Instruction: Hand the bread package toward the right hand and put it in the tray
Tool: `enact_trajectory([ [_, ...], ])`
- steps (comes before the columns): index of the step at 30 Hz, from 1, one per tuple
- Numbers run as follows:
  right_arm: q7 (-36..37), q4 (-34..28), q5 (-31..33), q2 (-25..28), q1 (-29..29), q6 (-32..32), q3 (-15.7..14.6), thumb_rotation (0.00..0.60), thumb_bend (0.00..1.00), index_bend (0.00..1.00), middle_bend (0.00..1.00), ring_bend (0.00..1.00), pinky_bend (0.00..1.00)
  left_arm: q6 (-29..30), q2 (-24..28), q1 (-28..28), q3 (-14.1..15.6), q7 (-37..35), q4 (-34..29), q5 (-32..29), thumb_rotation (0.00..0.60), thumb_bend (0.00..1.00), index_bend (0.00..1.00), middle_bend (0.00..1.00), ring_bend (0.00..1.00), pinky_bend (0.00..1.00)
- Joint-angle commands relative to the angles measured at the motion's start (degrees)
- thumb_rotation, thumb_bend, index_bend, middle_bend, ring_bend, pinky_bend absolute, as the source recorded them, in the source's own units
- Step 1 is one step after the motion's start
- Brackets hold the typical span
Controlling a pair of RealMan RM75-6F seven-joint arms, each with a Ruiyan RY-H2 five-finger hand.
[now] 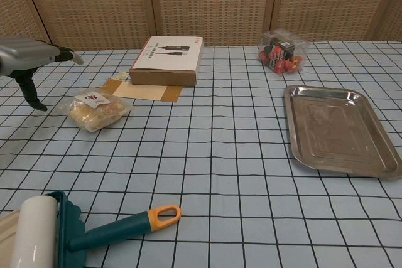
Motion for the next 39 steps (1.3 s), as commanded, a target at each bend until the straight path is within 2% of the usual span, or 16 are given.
enact_trajectory([
  [1,0.14,0.17,0.26,0.03,0.02,-0.12,0.15,0.600,0.11,0.00,0.00,0.00,0.00,-1.67,-2.25,-2.46,0.86,1.56,2.77,-2.47,0.600,0.03,0.00,0.00,0.00,0.00],
  [7,0.80,0.44,0.65,0.19,-0.03,-0.27,0.45,0.600,0.11,0.00,0.00,0.00,0.00,-3.00,-5.86,-5.60,2.91,3.26,7.05,-5.20,0.600,0.04,0.02,0.00,0.00,0.00],
  [16,1.67,0.27,-0.34,0.52,-0.13,-0.08,0.27,0.600,0.11,0.00,0.00,0.00,0.00,-3.26,-10.63,-8.47,5.14,4.10,12.03,-7.63,0.600,0.05,0.12,0.00,0.00,0.01],
  [19,2.01,0.11,-0.66,0.68,-0.20,0.02,0.20,0.600,0.11,0.01,0.00,0.00,0.00,-2.01,-11.62,-8.66,5.49,3.02,12.42,-6.09,0.600,0.11,0.28,0.05,0.08,0.15],
  [21,2.11,0.02,-0.89,0.73,-0.26,0.20,0.18,0.600,0.11,0.01,0.00,0.00,0.00,-0.20,-11.84,-8.30,5.62,1.20,11.90,-3.54,0.600,0.22,0.46,0.19,0.23,0.28],
  [24,2.22,-0.07,-1.09,0.79,-0.29,0.26,0.12,0.600,0.11,0.01,0.00,0.00,0.00,1.69,-11.65,-7.78,5.73,-1.05,10.91,-0.68,0.600,0.33,0.58,0.31,0.33,0.35],
  [28,2.52,-0.23,-1.21,0.92,-0.28,0.22,0.12,0.600,0.11,0.01,0.00,0.00,0.00,5.35,-10.58,-7.26,5.18,-4.71,7.53,4.26,0.600,0.34,0.61,0.33,0.34,0.37],
  [32,2.87,-0.39,-1.32,1.06,-0.32,0.26,0.13,0.600,0.11,0.01,0.00,0.00,0.00,6.73,-10.32,-7.76,4.45,-6.29,5.44,6.72,0.600,0.34,0.61,0.33,0.34,0.37],
  [39,4.53,-0.30,-1.16,1.59,-0.37,0.09,0.41,0.600,0.11,0.01,0.00,0.00,0.00,7.58,-16.15,-13.27,1.37,-5.39,5.44,10.67,0.600,0.34,0.61,0.33,0.34,0.36],
])
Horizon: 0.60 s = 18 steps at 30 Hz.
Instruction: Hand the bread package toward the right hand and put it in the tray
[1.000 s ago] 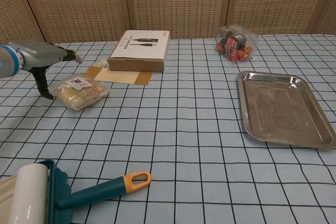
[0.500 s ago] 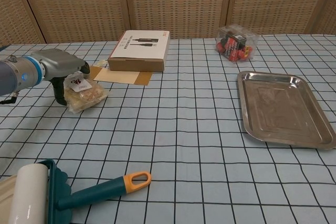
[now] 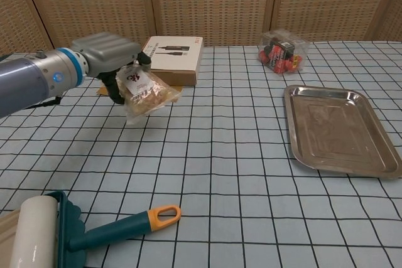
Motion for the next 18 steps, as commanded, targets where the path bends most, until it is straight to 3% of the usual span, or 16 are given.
enact_trajectory([
  [1,0.68,0.16,0.20,0.23,-0.02,-0.17,0.14,0.600,0.11,0.01,0.00,0.00,0.00,-0.49,-3.86,-3.37,-1.83,1.26,1.18,0.67,0.600,0.34,0.60,0.32,0.34,0.36],
  [8,2.60,1.01,0.70,0.61,-0.08,-0.75,0.37,0.600,0.11,0.01,0.00,0.00,0.00,-3.39,-13.37,-10.19,-4.88,4.73,8.05,-1.89,0.600,0.34,0.54,0.24,0.29,0.30],
  [10,3.07,1.28,0.79,0.68,-0.10,-0.86,0.42,0.600,0.11,0.01,0.00,0.00,0.00,-3.56,-15.60,-11.22,-5.36,4.38,10.40,-2.12,0.600,0.32,0.45,0.15,0.21,0.23],
  [12,3.55,1.55,0.93,0.79,-0.16,-0.98,0.46,0.600,0.11,0.01,0.00,0.00,0.00,-4.34,-17.14,-12.02,-5.49,4.32,11.99,-2.63,0.600,0.22,0.26,0.03,0.07,0.10],
  [15,3.93,1.78,1.08,0.90,-0.22,-1.12,0.48,0.600,0.11,0.01,0.00,0.00,0.00,-4.46,-17.58,-12.22,-5.58,4.83,12.14,-3.52,0.600,0.07,0.03,0.00,0.00,0.00],
  [18,4.04,1.73,1.02,0.97,-0.25,-1.12,0.47,0.600,0.11,0.01,0.00,0.00,0.00,-3.64,-16.38,-11.57,-5.58,5.07,10.42,-3.97,0.600,0.03,0.00,0.00,0.00,0.00],
])
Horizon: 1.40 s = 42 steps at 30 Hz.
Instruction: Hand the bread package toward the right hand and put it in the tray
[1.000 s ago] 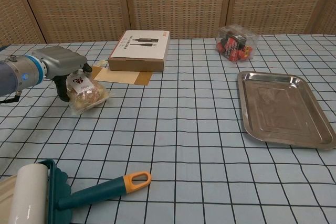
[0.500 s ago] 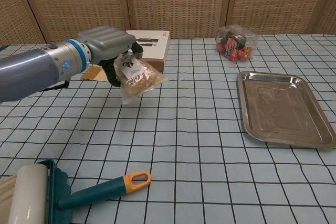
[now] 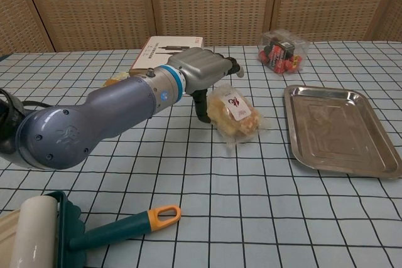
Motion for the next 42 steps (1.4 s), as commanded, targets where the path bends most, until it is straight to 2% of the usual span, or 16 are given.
enact_trajectory([
  [1,-0.03,-0.05,-0.10,-0.01,0.01,0.02,-0.02,0.600,0.11,0.01,0.00,0.00,0.00,1.10,1.75,1.01,-0.16,0.38,-2.52,-0.73,0.600,0.02,0.00,0.00,0.00,0.00],
  [7,-0.67,-0.31,-0.51,-0.28,0.19,-0.25,-0.34,0.600,0.11,0.01,0.00,0.00,0.00,4.88,8.98,5.73,0.54,0.10,-12.55,-2.50,0.600,0.02,0.00,0.00,0.00,0.00],
  [9,-1.24,-0.39,-0.78,-0.53,0.39,-0.59,-0.62,0.600,0.11,0.01,0.00,0.00,0.00,8.28,13.95,9.78,1.92,-0.75,-19.46,-2.75,0.600,0.02,0.00,0.00,0.00,0.00],
  [12,-1.82,-0.46,-0.95,-0.79,0.59,-0.92,-0.84,0.600,0.11,0.01,0.00,0.00,0.00,12.42,18.61,13.94,3.66,-1.76,-25.63,-2.27,0.600,0.02,0.00,0.00,0.00,0.00],
  [15,-2.64,-0.62,-1.19,-1.23,0.92,-1.29,-1.06,0.600,0.11,0.01,0.00,0.00,0.00,19.78,24.14,20.74,7.33,-4.45,-31.56,0.71,0.600,0.02,0.00,0.00,0.00,0.00],
  [20,-3.87,-0.67,-2.37,-2.09,1.33,-1.08,-1.46,0.600,0.11,0.01,0.00,0.00,0.00,32.29,30.40,31.22,12.15,-10.32,-36.80,6.49,0.600,0.02,0.00,0.00,0.00,0.00],
  [28,-7.76,-1.52,-4.41,-3.95,2.60,-1.51,-2.39,0.600,0.11,0.01,0.00,0.00,0.00,44.81,36.17,43.29,18.25,-17.36,-36.85,14.86,0.600,0.02,0.00,0.00,0.00,0.00],
  [35,-11.16,-6.57,-5.14,-4.45,6.75,-5.54,-1.26,0.600,0.11,0.01,0.00,0.00,0.00,47.06,37.77,47.49,19.00,-23.09,-35.37,17.76,0.600,0.02,0.00,0.00,0.00,0.00],
  [38,-16.49,-9.45,-4.20,-5.69,10.33,-8.82,0.18,0.600,0.11,0.01,0.00,0.00,0.00,47.78,38.54,48.30,18.16,-25.29,-35.49,19.00,0.600,0.02,0.00,0.00,0.00,0.00],
  [42,-24.01,-11.95,0.38,-9.03,15.75,-14.61,2.27,0.600,0.11,0.01,0.00,0.00,0.00,46.94,39.08,48.84,17.29,-26.68,-35.25,19.45,0.600,0.02,0.00,0.00,0.00,0.00],
])
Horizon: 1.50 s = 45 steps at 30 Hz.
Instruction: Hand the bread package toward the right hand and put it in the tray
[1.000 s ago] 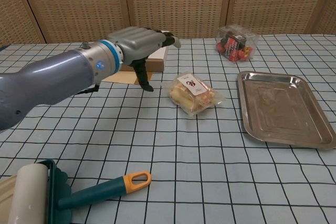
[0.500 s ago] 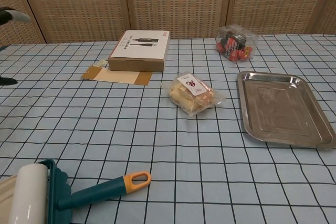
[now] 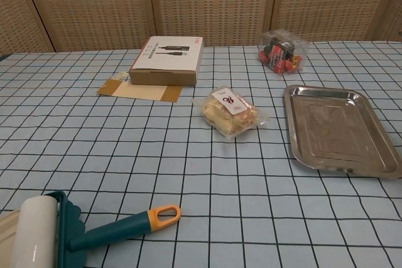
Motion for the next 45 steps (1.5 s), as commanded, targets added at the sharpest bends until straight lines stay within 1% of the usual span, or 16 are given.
enact_trajectory([
  [1,-8.43,-2.93,5.50,-4.71,7.02,-7.19,2.83,0.600,0.11,0.01,0.00,0.00,0.00,-1.15,0.50,0.39,-0.71,-1.00,0.20,-0.10,0.600,0.02,0.00,0.00,0.00,0.00],
  [2,-11.13,-2.26,7.91,-8.60,11.16,-11.39,3.94,0.600,0.11,0.01,0.00,0.00,0.00,-2.02,0.73,0.48,-1.19,-1.71,0.44,-0.74,0.600,0.02,0.00,0.00,0.00,0.00],
  [3,-13.32,0.09,11.15,-11.94,14.05,-13.65,5.23,0.600,0.11,0.01,0.00,0.00,0.00,-2.67,0.87,0.47,-1.54,-2.23,0.74,-1.07,0.600,0.02,0.00,0.00,0.00,0.00],
  [5,-17.11,3.48,15.87,-16.76,17.80,-15.18,6.65,0.600,0.11,0.01,0.00,0.00,0.00,-3.74,1.09,0.57,-2.15,-3.02,1.14,-1.35,0.600,0.02,0.00,0.00,0.00,0.00],
  [11,-21.88,10.79,22.91,-24.46,24.55,-17.53,8.50,0.600,0.11,0.01,0.00,0.00,0.00,-6.05,1.51,0.85,-3.61,-4.69,1.76,-2.24,0.600,0.02,0.00,0.00,0.00,0.00],
  [14,-22.56,16.67,25.27,-28.88,28.46,-18.99,9.66,0.600,0.11,0.01,0.00,0.00,0.00,-7.91,1.61,0.84,-4.44,-5.54,2.28,-3.07,0.600,0.02,0.00,0.00,0.00,0.00],
  [23,-21.94,27.69,29.55,-34.36,34.09,-23.33,10.05,0.600,0.11,0.01,0.00,0.00,0.00,-10.98,1.78,0.94,-6.01,-6.50,2.82,-3.98,0.600,0.02,0.00,0.00,0.00,0.00],
  [30,-20.71,31.77,30.96,-36.59,35.63,-25.13,9.16,0.600,0.11,0.01,0.00,0.00,0.00,-12.32,1.86,1.04,-6.75,-6.84,2.85,-4.07,0.600,0.02,0.00,0.00,0.00,0.00],
  [32,-19.25,33.23,29.80,-37.79,35.86,-24.81,9.10,0.600,0.11,0.06,0.00,0.00,0.00,-12.85,1.86,1.05,-6.84,-6.83,2.85,-4.07,0.600,0.02,0.00,0.00,0.00,0.00],
  [34,-17.41,35.15,27.64,-39.45,35.93,-23.67,8.82,0.600,0.11,0.16,0.02,0.00,0.08,-13.35,1.94,1.08,-6.99,-6.96,2.74,-4.05,0.600,0.02,0.00,0.00,0.00,0.00],
  [35,-16.26,36.36,25.13,-40.73,35.86,-21.37,8.64,0.600,0.11,0.23,0.07,0.04,0.18,-13.29,1.96,1.17,-7.18,-7.20,2.64,-3.91,0.600,0.02,0.00,0.00,0.00,0.00],
  [36,-15.23,37.22,23.47,-41.49,35.70,-19.97,8.43,0.600,0.12,0.32,0.16,0.11,0.29,-13.25,1.98,1.24,-7.27,-7.35,2.63,-3.78,0.600,0.02,0.00,0.00,0.00,0.00],
  [37,-14.21,37.87,22.09,-42.05,35.56,-18.94,8.23,0.600,0.12,0.39,0.24,0.17,0.36,-13.26,1.99,1.33,-7.35,-7.46,2.62,-3.72,0.600,0.02,0.00,0.00,0.00,0.00],
  [39,-12.23,38.86,19.46,-42.65,35.30,-17.32,7.81,0.600,0.13,0.56,0.40,0.34,0.50,-13.35,2.06,1.50,-7.52,-7.70,2.55,-3.62,0.600,0.02,0.00,0.00,0.00,0.00],
  [42,-10.72,38.72,17.48,-42.54,34.91,-16.13,7.46,0.600,0.14,0.68,0.48,0.42,0.57,-13.49,2.15,1.63,-7.74,-8.19,2.46,-3.42,0.600,0.02,0.00,0.00,0.00,0.00],
  [45,-10.27,36.89,16.17,-41.48,34.15,-15.09,7.06,0.600,0.14,0.72,0.50,0.45,0.59,-13.79,2.22,1.77,-7.81,-8.65,2.42,-2.95,0.600,0.02,0.00,0.00,0.00,0.00],
])
